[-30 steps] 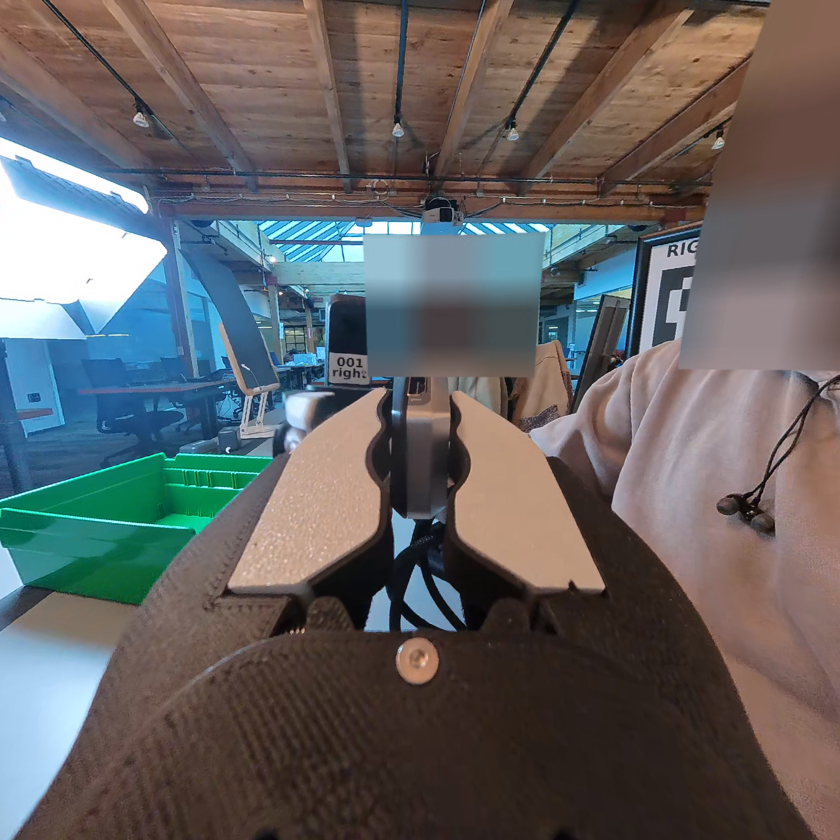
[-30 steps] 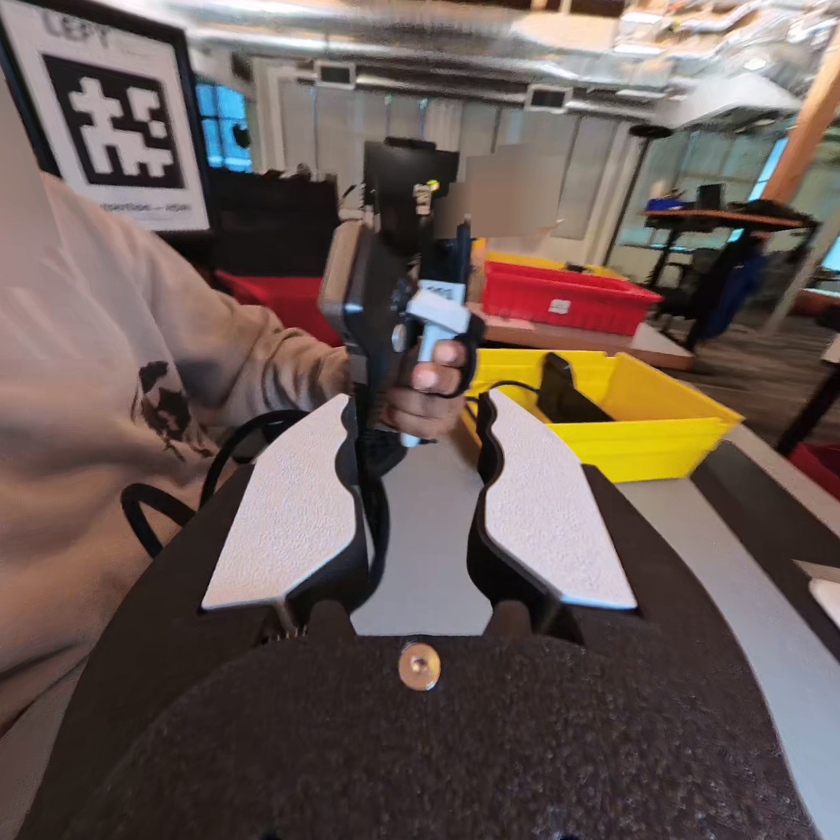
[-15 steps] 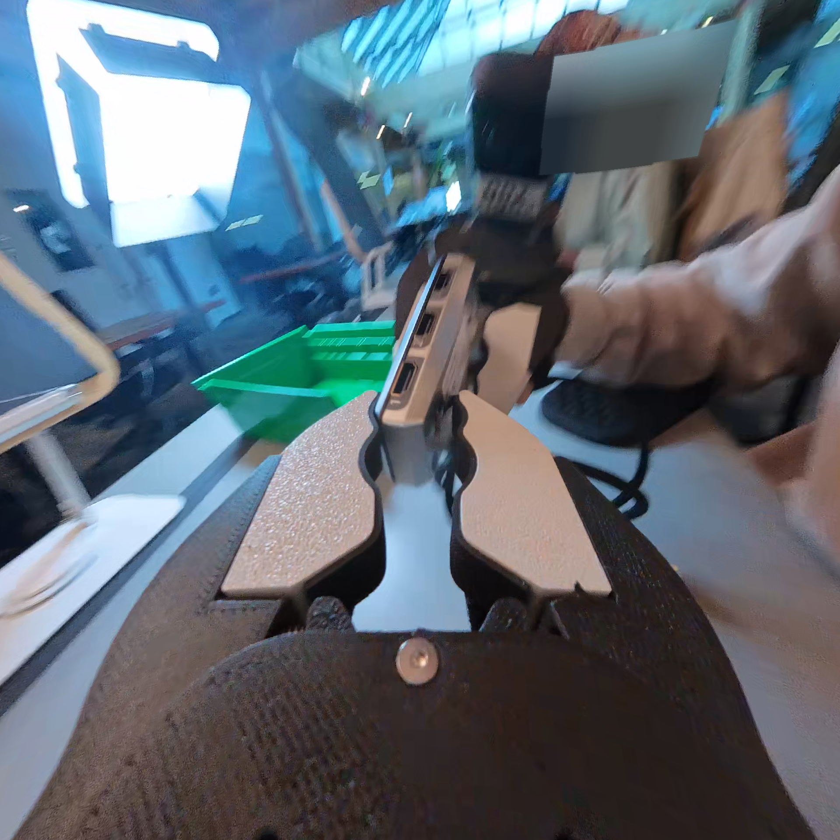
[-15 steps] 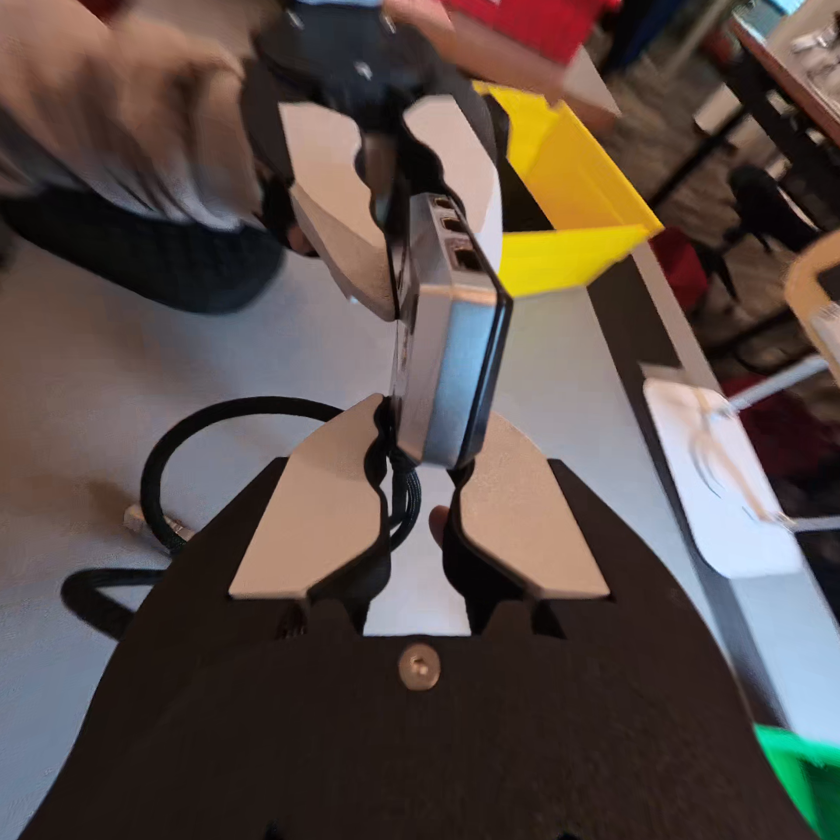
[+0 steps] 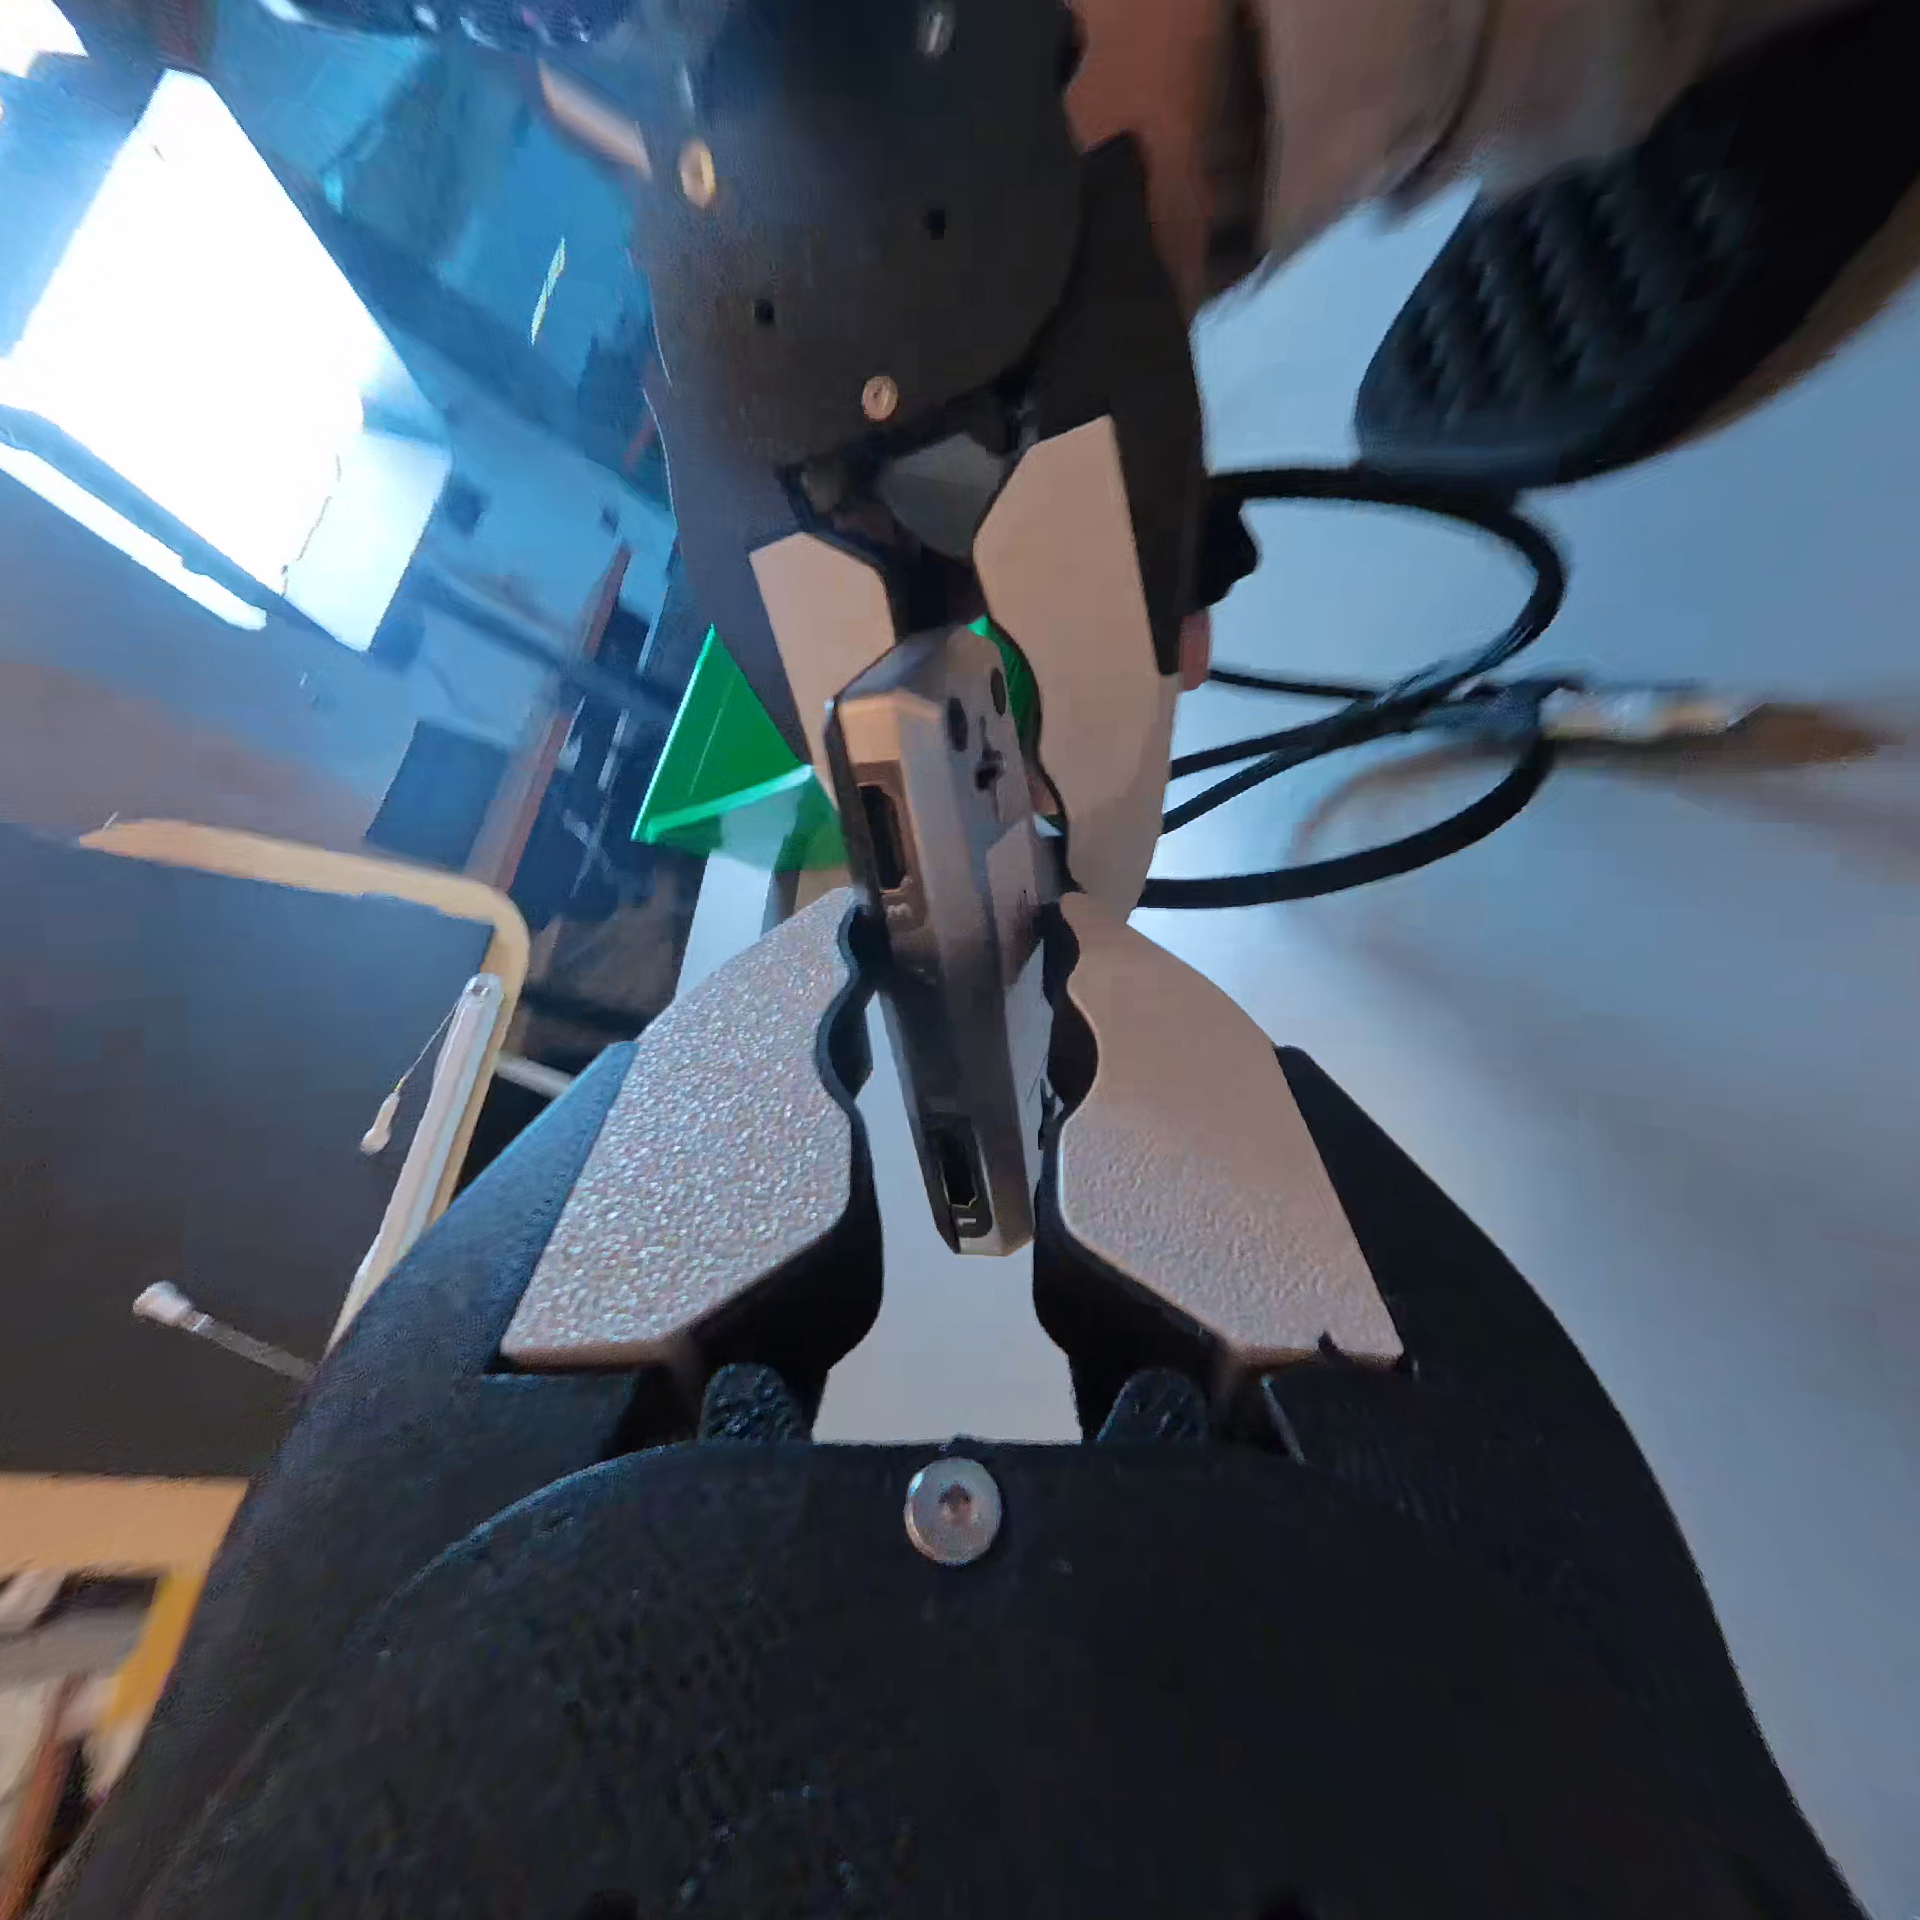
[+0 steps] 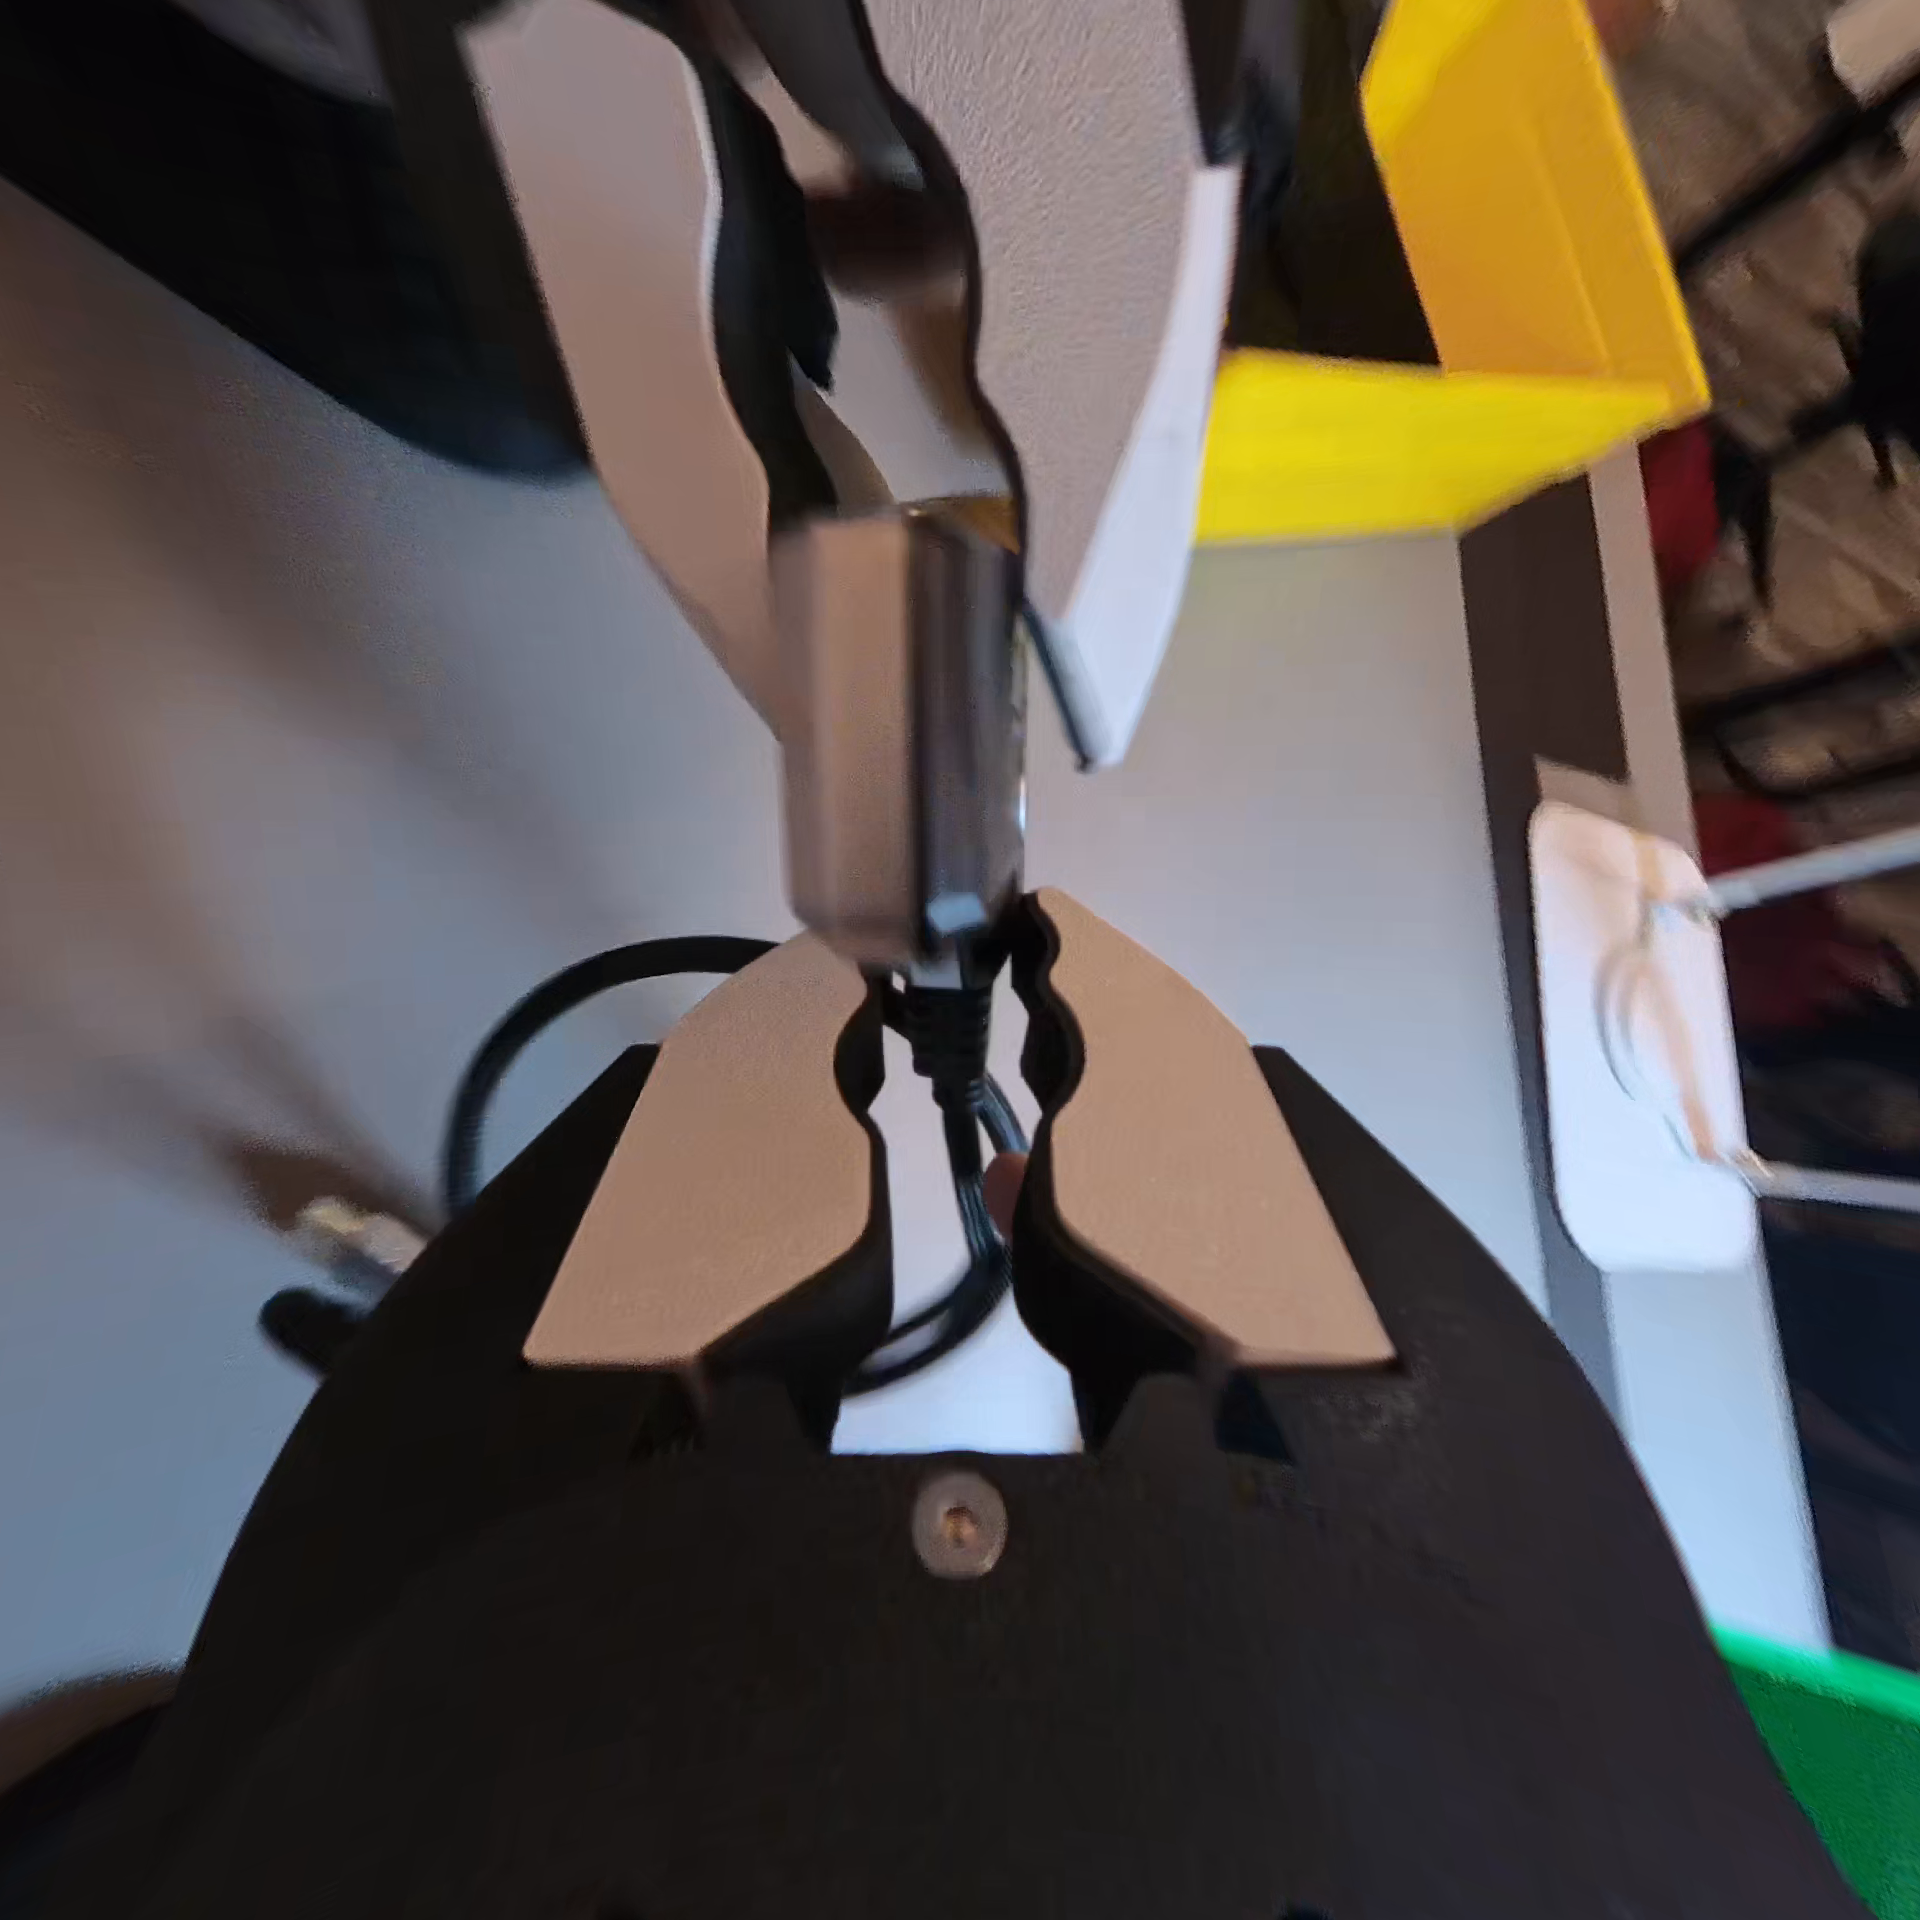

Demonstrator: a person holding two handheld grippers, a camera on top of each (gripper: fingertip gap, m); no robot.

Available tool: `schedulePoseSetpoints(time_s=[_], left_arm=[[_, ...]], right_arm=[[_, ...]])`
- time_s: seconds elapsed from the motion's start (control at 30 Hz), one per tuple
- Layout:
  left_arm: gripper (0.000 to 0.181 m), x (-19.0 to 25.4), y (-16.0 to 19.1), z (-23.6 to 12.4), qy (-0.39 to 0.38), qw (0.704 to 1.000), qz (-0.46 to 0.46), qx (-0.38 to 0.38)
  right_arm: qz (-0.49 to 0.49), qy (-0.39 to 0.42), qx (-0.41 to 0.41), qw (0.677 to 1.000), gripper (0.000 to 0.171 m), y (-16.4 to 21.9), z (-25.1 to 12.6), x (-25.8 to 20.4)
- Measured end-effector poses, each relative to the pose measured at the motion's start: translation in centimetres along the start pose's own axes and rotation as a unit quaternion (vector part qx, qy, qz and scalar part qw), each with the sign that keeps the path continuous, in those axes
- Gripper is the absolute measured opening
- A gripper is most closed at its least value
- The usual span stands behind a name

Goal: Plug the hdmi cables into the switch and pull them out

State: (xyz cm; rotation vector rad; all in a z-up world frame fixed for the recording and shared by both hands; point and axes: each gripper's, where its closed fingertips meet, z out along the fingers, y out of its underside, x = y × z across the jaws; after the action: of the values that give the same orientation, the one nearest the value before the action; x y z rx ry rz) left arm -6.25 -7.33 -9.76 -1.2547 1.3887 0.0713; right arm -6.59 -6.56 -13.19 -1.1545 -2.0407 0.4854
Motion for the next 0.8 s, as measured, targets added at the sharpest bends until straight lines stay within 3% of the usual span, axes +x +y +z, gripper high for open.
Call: schedulePoseSetpoints(time_s=[0.1,0.27,0.4,0.5,0.67,0.8], left_arm=[[0.024,-0.2,-2.7,-2.1,0.028,0.995,-0.039,0.090],[0.023,-1.3,-6.8,-5.7,0.040,0.973,-0.085,0.211],[0.022,-2.5,-8.8,-8.1,0.049,0.943,-0.133,0.301],[0.023,-3.1,-9.8,-9.4,0.058,0.918,-0.165,0.355],[0.023,-4.8,-9.5,-10.4,0.052,0.874,-0.237,0.421],[0.023,-5.1,-6.2,-8.2,0.025,0.890,-0.260,0.374]], right_arm=[[0.018,-0.088,0.151,0.985,0.023,-2.8,-3.6,-0.8],[0.128,-0.133,0.383,0.905,0.028,-3.8,-10.6,3.2],[0.206,-0.113,0.395,0.888,0.029,-0.5,-8.9,6.2],[0.195,-0.181,0.353,0.897,0.034,-0.2,-5.4,3.6],[0.136,-0.251,0.342,0.895,0.041,-3.4,-1.6,-1.8],[0.120,-0.168,0.452,0.868,0.051,-8.1,-4.8,-0.8]])
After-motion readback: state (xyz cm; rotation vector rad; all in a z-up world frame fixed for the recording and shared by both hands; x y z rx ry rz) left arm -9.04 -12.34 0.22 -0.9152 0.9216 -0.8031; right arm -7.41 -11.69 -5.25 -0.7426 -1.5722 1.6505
